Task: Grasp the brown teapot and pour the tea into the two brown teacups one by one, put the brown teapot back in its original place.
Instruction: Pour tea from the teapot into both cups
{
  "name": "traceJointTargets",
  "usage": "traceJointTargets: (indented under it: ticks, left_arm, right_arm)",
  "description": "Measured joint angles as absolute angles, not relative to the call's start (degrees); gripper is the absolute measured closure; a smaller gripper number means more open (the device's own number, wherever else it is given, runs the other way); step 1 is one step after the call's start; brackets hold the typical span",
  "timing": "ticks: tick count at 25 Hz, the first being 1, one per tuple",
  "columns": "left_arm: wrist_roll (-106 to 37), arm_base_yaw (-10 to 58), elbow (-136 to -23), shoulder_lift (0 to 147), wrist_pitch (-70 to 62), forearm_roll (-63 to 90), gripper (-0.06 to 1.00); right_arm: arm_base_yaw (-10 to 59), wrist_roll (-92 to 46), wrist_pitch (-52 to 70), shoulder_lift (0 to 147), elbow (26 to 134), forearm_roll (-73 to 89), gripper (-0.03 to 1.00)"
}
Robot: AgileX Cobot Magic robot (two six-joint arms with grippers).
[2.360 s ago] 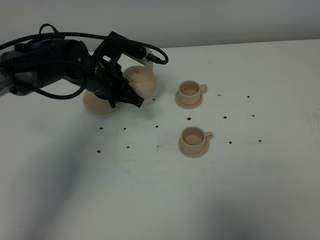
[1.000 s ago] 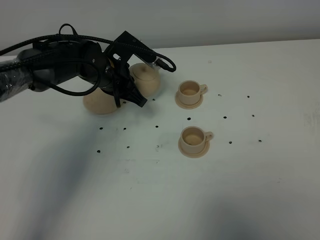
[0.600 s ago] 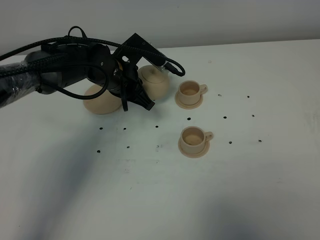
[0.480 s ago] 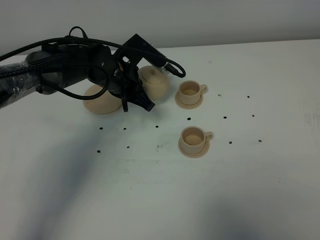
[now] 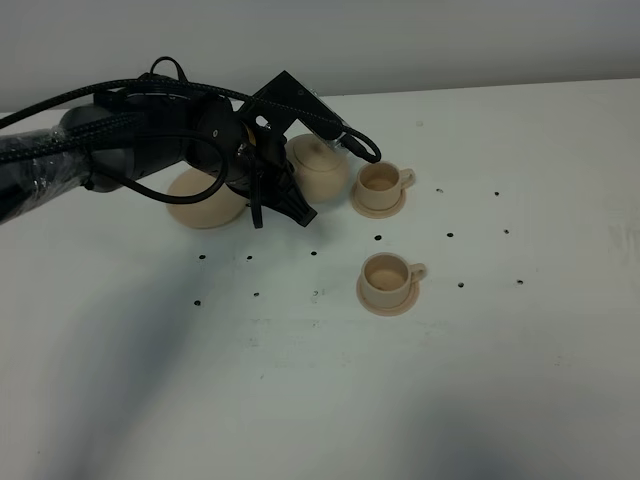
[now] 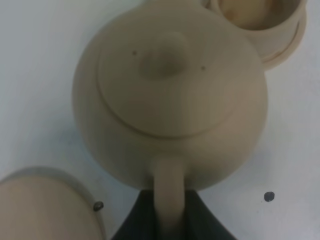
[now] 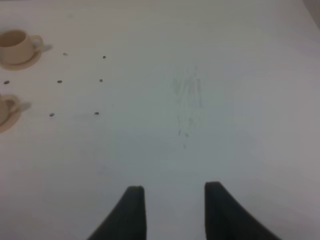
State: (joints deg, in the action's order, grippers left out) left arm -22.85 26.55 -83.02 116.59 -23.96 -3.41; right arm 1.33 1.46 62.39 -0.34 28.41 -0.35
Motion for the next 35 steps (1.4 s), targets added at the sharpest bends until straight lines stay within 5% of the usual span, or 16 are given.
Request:
traceJointTargets:
  ticks: [35]
  left_arm:
    - [-20.43, 26.57, -83.02, 118.43, -17.65, -12.06, 0.86]
  right_arm:
    - [1.33, 1.46, 62.39, -0.34, 28.41, -0.35, 0.66]
